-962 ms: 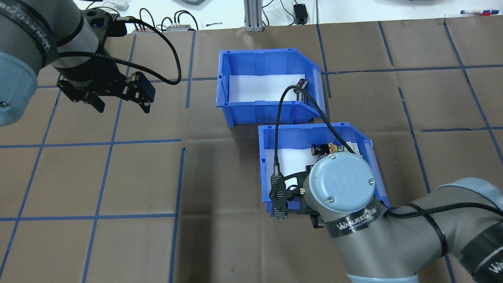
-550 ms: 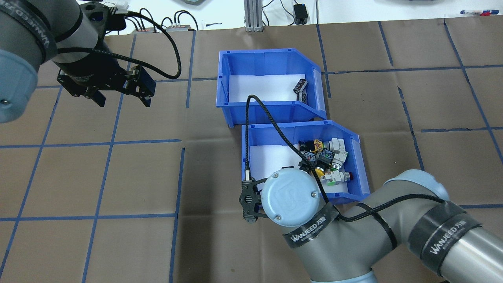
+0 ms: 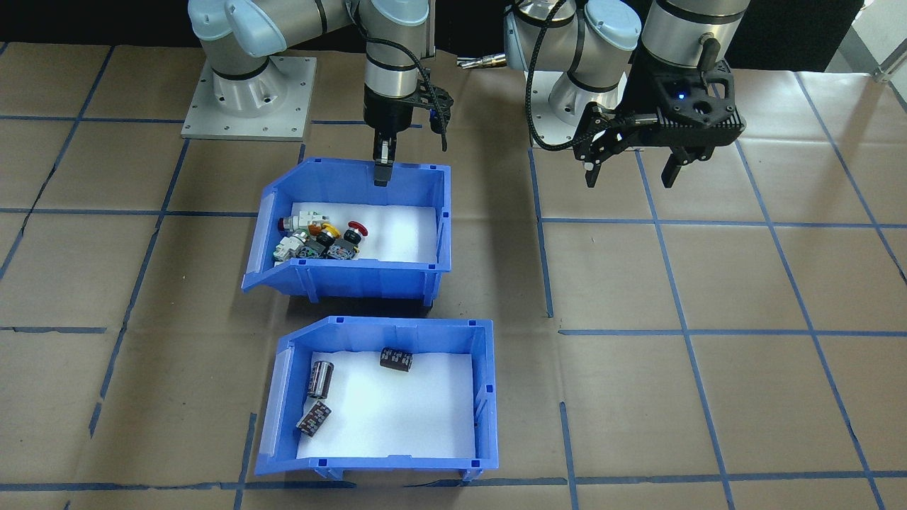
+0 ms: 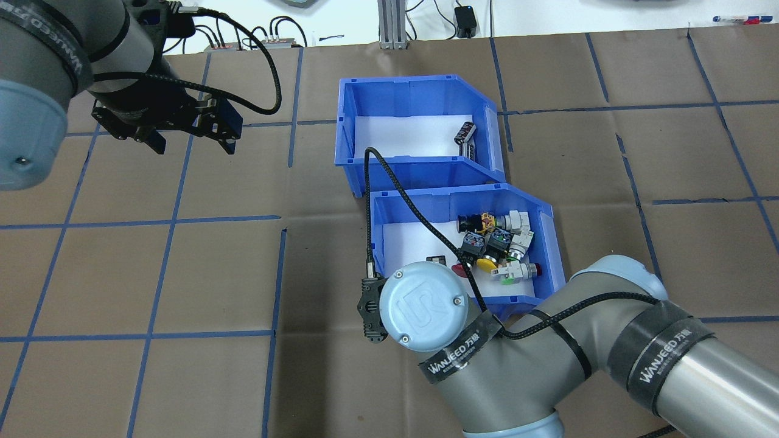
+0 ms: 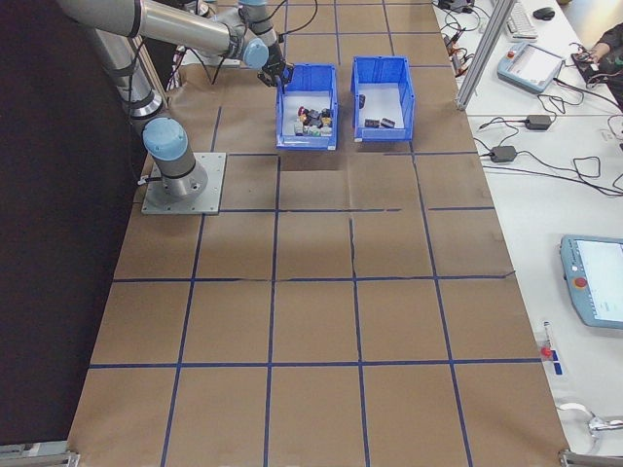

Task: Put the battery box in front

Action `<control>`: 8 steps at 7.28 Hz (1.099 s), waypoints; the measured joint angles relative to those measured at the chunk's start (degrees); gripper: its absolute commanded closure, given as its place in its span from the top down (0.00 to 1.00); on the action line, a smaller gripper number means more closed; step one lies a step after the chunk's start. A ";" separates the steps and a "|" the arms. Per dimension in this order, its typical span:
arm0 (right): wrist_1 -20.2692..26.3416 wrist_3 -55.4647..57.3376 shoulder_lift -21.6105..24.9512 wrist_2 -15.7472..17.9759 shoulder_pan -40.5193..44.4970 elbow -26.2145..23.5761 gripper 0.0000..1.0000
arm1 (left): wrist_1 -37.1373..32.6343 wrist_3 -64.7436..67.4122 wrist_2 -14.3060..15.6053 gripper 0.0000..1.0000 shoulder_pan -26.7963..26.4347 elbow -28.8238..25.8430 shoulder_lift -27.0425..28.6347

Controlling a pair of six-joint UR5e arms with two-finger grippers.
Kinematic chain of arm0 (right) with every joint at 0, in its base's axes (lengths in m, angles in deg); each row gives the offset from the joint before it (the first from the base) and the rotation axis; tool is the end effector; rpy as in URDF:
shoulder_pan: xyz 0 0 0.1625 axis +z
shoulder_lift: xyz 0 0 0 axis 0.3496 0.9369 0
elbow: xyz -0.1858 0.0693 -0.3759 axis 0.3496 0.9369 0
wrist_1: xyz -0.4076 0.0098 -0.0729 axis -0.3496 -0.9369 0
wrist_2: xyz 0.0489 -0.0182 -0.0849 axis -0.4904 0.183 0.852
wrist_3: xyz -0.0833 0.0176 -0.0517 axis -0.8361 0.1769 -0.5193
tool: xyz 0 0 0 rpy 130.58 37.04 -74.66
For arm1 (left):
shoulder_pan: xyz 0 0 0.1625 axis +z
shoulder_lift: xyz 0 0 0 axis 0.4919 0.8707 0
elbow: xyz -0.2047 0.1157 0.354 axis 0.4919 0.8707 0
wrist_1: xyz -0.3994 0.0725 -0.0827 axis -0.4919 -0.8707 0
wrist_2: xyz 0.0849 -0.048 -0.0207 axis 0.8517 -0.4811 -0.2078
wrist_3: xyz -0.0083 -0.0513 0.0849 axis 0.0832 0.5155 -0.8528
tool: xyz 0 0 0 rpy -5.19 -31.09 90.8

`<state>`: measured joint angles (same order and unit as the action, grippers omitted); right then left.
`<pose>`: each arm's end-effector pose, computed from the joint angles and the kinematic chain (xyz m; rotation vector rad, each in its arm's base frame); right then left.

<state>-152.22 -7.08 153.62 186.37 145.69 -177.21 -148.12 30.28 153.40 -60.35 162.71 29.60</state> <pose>0.3343 -0.2831 0.2825 2.0516 -2.0259 0.1118 -0.1270 -0.4750 0.5001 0.0355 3.0852 -0.2029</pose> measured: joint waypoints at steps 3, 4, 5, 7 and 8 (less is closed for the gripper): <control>-0.13 0.03 -0.39 -0.20 0.79 -0.01 0.03 | -0.51 0.10 -0.43 1.00 0.13 0.10 0.05; -0.14 -0.06 -0.53 -0.51 0.95 -0.02 0.15 | -0.56 0.11 -0.47 1.00 0.14 0.14 0.12; -0.24 -0.13 -0.67 -1.07 1.10 -0.05 0.72 | -0.58 0.11 -0.46 1.00 0.14 0.15 0.12; -0.41 -0.04 -0.85 -2.26 1.16 -0.08 1.00 | -0.59 0.11 -0.44 1.00 0.09 0.23 -0.01; -0.38 0.04 -0.86 -3.14 1.12 0.00 1.00 | -0.61 0.11 -0.42 1.00 0.09 0.24 -0.10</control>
<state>-152.60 -7.04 152.76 183.22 146.81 -177.22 -148.74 30.39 152.98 -60.25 162.96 29.50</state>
